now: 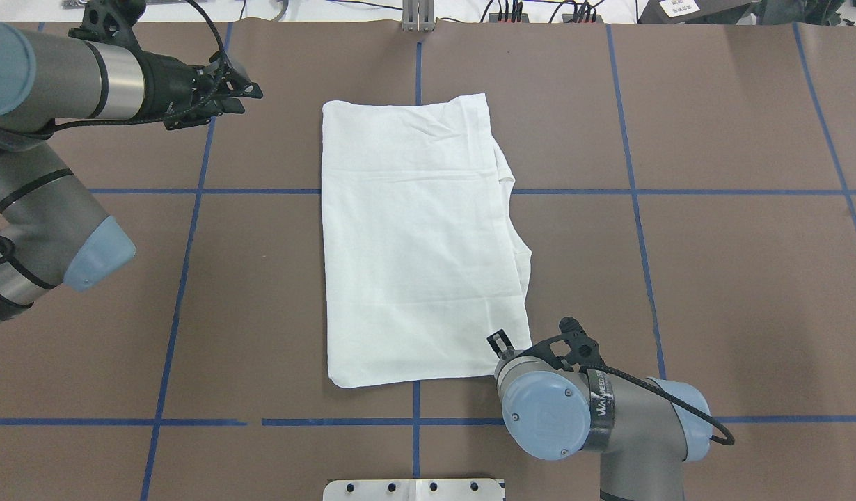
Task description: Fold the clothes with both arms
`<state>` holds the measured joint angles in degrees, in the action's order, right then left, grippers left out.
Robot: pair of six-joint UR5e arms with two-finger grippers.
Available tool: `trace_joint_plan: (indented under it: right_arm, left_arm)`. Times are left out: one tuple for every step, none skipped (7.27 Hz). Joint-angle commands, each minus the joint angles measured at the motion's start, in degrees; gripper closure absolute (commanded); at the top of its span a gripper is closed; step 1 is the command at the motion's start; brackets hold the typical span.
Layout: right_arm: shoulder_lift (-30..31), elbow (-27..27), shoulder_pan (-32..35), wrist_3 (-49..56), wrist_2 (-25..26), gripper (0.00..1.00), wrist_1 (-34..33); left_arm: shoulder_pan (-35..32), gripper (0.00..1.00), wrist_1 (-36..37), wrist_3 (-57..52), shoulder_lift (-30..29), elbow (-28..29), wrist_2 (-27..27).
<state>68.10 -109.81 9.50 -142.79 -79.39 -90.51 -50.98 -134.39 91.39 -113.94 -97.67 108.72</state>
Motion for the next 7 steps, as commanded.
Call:
trace_joint_plan:
  right_arm:
    - [-0.2,-0.2,0.0,-0.1,-0.1,1.00,0.2]
    - [-0.3,-0.6,0.2,-0.1,-0.1,1.00,0.3]
    - [0.2,-2.4,0.3,-0.1,-0.1,1.00,0.0]
    - [0.8,-3.3,0.6,-0.2,-0.1,1.00,-0.1]
    - [1.2,-3.4,0.5,-0.2,0.0,1.00,-0.1]
    - [1.9,-4.2,0.4,-0.2,0.0,1.00,-1.2]
    - [2.6,-6.1,-0.1,-0.3,0.0,1.00,-3.0]
  left_arm:
    - [0.0,0.54,0.0,0.0,0.0,0.0,0.0]
    - [0.0,0.54,0.0,0.1,0.0,-0.1,0.0]
    - [0.0,0.54,0.0,0.3,-0.1,-0.5,0.0]
    - [0.9,0.53,0.0,2.9,-0.1,-1.6,0.0]
    - [3.7,0.53,0.1,6.7,-0.1,-3.2,-0.9]
    - [8.3,0.53,0.2,11.2,-0.1,-5.1,-4.2]
    - [12.3,0.53,0.3,14.7,0.8,-6.6,-7.4]
